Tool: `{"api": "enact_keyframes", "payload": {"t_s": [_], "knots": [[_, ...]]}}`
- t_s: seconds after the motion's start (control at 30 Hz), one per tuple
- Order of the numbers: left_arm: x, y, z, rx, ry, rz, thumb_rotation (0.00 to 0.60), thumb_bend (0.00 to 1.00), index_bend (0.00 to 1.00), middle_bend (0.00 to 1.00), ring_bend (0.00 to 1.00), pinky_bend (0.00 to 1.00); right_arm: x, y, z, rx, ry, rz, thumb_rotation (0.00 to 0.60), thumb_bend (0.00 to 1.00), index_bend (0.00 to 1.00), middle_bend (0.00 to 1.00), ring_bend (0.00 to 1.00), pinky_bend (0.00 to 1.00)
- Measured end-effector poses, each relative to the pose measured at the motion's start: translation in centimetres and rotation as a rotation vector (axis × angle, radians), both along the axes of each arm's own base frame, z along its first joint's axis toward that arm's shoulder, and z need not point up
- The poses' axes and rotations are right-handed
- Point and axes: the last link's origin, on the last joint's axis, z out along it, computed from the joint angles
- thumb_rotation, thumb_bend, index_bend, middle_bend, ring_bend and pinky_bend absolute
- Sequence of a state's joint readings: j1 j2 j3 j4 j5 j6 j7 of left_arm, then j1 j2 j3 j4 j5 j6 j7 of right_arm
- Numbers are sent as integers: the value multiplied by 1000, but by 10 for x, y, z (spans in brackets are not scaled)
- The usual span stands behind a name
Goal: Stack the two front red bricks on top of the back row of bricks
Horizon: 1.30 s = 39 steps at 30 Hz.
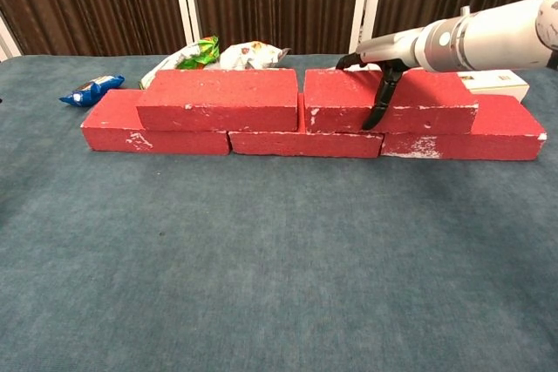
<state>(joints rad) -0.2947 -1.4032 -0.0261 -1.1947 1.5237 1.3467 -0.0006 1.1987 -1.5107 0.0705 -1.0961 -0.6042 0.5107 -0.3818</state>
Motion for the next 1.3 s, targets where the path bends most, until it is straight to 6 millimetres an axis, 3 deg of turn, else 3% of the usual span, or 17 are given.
{"api": "enact_keyframes", "payload": {"t_s": [0.47,0.93,1.3], "knots": [[0,0,-1,-5,-4,0,600,279,0,0,0,25,-1,0,0,17,-3,-15,600,15,0,0,0,241],[1,-1,0,-7,-10,-4,600,274,0,0,0,25,0,3,8,22,-31,-23,600,0,0,0,0,218],[3,-2,0,-8,-11,-13,600,276,0,0,0,25,1,4,28,-18,-77,-23,600,0,0,0,0,180]]}}
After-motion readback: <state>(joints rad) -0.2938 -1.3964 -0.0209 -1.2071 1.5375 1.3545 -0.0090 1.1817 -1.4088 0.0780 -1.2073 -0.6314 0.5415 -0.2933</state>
